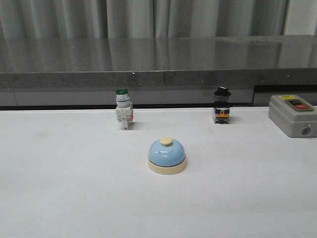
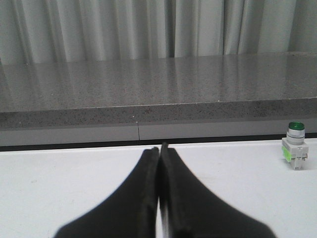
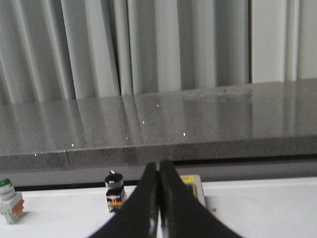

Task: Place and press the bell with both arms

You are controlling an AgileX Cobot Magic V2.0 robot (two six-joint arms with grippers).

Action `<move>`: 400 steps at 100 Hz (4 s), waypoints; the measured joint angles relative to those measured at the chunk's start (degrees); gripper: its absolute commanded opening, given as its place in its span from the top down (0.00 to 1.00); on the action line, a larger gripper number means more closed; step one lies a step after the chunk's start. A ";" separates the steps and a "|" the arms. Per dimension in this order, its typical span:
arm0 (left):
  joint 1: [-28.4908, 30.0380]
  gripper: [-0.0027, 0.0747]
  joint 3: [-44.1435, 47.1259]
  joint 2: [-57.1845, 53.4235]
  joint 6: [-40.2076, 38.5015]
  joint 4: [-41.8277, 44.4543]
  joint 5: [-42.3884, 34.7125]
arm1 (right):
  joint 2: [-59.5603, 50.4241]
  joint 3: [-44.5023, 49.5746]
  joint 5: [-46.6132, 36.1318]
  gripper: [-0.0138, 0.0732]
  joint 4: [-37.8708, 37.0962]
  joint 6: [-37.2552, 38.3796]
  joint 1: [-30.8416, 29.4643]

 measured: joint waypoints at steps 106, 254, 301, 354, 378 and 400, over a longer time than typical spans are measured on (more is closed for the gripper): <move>0.00 0.99 0.00 0.00 0.00 0.00 0.00 | 42.44 -41.94 47.37 0.91 5.87 -3.01 1.47; 0.00 0.99 0.00 0.00 0.00 0.00 0.00 | 106.07 -74.30 41.83 0.91 9.76 -7.21 30.80; 0.00 0.99 0.00 0.00 0.00 0.00 0.00 | 108.27 -74.57 41.27 0.91 8.12 -7.23 30.80; 0.00 0.99 0.00 0.00 0.00 0.00 0.00 | 110.95 -74.97 40.60 0.91 7.47 -7.33 30.80; 0.00 0.99 0.00 0.00 0.00 0.00 0.00 | 110.12 -74.97 42.20 0.91 7.25 -7.33 30.80; 0.00 0.99 0.00 0.00 0.00 0.00 0.00 | 103.64 -74.97 42.92 0.91 5.75 -7.33 30.80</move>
